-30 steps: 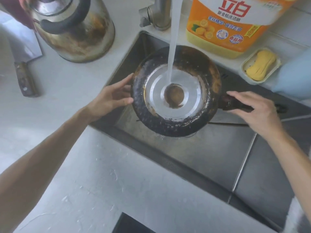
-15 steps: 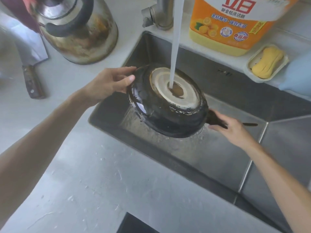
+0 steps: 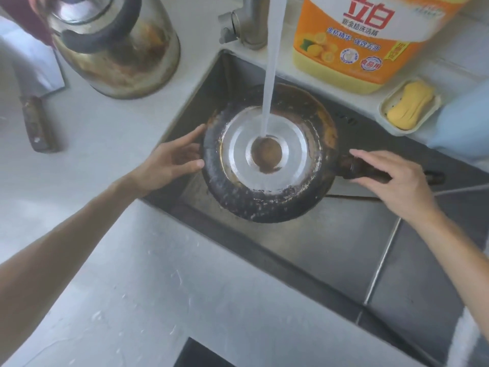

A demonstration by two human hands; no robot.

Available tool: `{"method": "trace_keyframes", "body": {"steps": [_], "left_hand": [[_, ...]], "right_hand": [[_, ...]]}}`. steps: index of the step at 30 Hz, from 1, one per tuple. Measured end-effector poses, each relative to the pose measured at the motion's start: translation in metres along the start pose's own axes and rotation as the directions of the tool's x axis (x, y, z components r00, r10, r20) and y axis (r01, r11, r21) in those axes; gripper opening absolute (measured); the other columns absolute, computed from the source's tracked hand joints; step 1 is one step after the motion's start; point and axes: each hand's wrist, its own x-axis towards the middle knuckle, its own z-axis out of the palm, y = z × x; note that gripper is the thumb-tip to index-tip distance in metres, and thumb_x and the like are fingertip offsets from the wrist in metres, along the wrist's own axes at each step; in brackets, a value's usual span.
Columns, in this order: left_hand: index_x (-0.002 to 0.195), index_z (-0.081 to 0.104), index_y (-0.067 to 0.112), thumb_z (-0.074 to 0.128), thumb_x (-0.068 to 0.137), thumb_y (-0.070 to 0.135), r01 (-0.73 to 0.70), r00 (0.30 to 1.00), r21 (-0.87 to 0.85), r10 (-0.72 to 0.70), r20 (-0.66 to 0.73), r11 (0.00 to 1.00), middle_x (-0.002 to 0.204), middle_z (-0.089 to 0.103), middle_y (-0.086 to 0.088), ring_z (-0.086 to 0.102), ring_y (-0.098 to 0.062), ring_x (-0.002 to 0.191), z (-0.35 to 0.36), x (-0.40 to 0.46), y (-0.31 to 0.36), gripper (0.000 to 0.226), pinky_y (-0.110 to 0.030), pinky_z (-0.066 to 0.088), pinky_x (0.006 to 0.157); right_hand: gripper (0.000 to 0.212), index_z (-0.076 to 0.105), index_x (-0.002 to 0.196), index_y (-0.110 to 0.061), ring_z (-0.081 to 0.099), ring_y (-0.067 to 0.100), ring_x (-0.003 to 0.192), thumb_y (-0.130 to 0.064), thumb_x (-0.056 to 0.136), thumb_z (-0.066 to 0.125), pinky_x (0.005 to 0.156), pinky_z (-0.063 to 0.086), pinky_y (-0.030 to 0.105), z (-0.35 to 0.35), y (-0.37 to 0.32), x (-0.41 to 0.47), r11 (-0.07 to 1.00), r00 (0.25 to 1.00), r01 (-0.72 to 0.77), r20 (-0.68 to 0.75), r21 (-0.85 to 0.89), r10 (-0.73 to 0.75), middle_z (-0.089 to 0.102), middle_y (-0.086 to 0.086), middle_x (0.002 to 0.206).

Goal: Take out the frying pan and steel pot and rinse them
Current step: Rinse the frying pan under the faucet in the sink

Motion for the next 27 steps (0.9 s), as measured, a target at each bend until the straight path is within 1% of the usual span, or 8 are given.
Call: {"method": "trace_keyframes", "body": {"steps": [3,7,11,13,15,17,23,27], "left_hand": [[0.141,0.036,0.034,0.068,0.077,0.018,-0.104,0.995,0.053,0.103,0.020,0.993,0.108,0.068,0.015,0.060,-0.012,0.095,-0.008,-0.001,0.020,0.073,-0.020,0.047,0.096],[0.136,0.040,0.042,0.072,0.071,0.046,-0.152,0.986,0.127,0.142,0.083,0.980,0.096,0.068,0.016,0.061,-0.008,0.086,-0.010,0.001,0.052,0.073,-0.014,0.046,0.092],[0.132,0.048,0.033,0.067,0.074,0.049,-0.047,0.999,0.109,0.048,-0.010,0.993,0.091,0.068,0.004,0.062,-0.006,0.089,-0.010,0.009,0.067,0.063,-0.018,0.048,0.089],[0.120,0.058,0.032,0.064,0.084,0.042,0.028,0.999,0.046,-0.026,-0.043,0.999,0.093,0.072,0.001,0.065,-0.006,0.090,-0.013,0.012,0.065,0.038,-0.016,0.051,0.082],[0.112,0.062,0.032,0.056,0.090,0.029,0.087,0.996,-0.005,-0.087,-0.016,0.996,0.096,0.074,0.008,0.067,-0.003,0.093,-0.015,0.011,0.055,0.023,-0.013,0.052,0.078],[0.127,0.056,0.023,0.053,0.092,0.028,0.143,0.989,-0.011,-0.142,0.040,0.990,0.111,0.071,0.005,0.065,-0.009,0.107,-0.018,0.007,0.035,0.035,-0.021,0.052,0.090],[0.144,0.033,0.031,0.056,0.091,0.036,0.238,0.952,-0.011,-0.231,0.199,0.971,0.126,0.064,-0.002,0.057,-0.017,0.121,-0.008,-0.003,-0.012,0.057,-0.040,0.037,0.110],[0.140,0.033,0.042,0.058,0.087,0.029,0.181,0.976,-0.026,-0.177,0.124,0.983,0.117,0.068,0.014,0.057,-0.001,0.117,0.005,-0.004,-0.009,0.060,-0.011,0.042,0.095]], "right_hand": [[0.054,0.063,0.119,-0.027,0.050,-0.018,0.097,-0.012,0.069,0.079,0.091,0.036,0.006,0.026,0.005,-0.019,0.996,0.996,-0.071,-0.045,0.050,0.074,0.049,-0.049,0.104],[0.076,0.042,0.111,-0.072,0.045,-0.029,0.102,-0.017,0.069,0.076,0.091,0.031,-0.001,0.064,0.001,-0.041,0.950,0.974,-0.226,0.078,0.217,0.214,0.043,-0.059,0.104],[0.066,0.034,0.132,-0.055,0.043,-0.024,0.109,-0.048,0.075,0.069,0.096,0.032,0.001,0.087,0.003,-0.043,0.897,0.927,-0.309,0.310,0.316,0.210,0.046,-0.038,0.123],[0.070,0.029,0.139,-0.040,0.044,-0.020,0.109,-0.034,0.080,0.067,0.097,0.036,0.005,0.086,0.002,-0.036,0.929,0.893,-0.287,0.416,0.235,0.170,0.049,-0.023,0.126],[0.066,0.032,0.138,-0.044,0.051,-0.005,0.115,-0.038,0.081,0.065,0.103,0.041,0.025,0.077,0.002,-0.030,0.955,0.870,-0.241,0.475,0.175,0.133,0.054,-0.017,0.127],[0.059,0.032,0.128,-0.061,0.054,0.002,0.117,-0.059,0.075,0.060,0.104,0.041,0.032,0.058,0.004,-0.022,0.960,0.866,-0.232,0.483,0.156,0.131,0.057,-0.019,0.126],[0.057,0.047,0.124,-0.046,0.041,-0.016,0.107,-0.021,0.079,0.070,0.084,0.025,-0.010,-0.004,0.001,0.013,0.987,0.947,-0.150,0.296,0.056,0.127,0.052,-0.017,0.122],[0.055,0.055,0.123,-0.038,0.045,-0.019,0.099,-0.021,0.074,0.074,0.084,0.024,-0.009,-0.025,-0.011,0.014,0.992,0.974,-0.124,0.193,0.015,0.119,0.057,-0.020,0.113]]}}
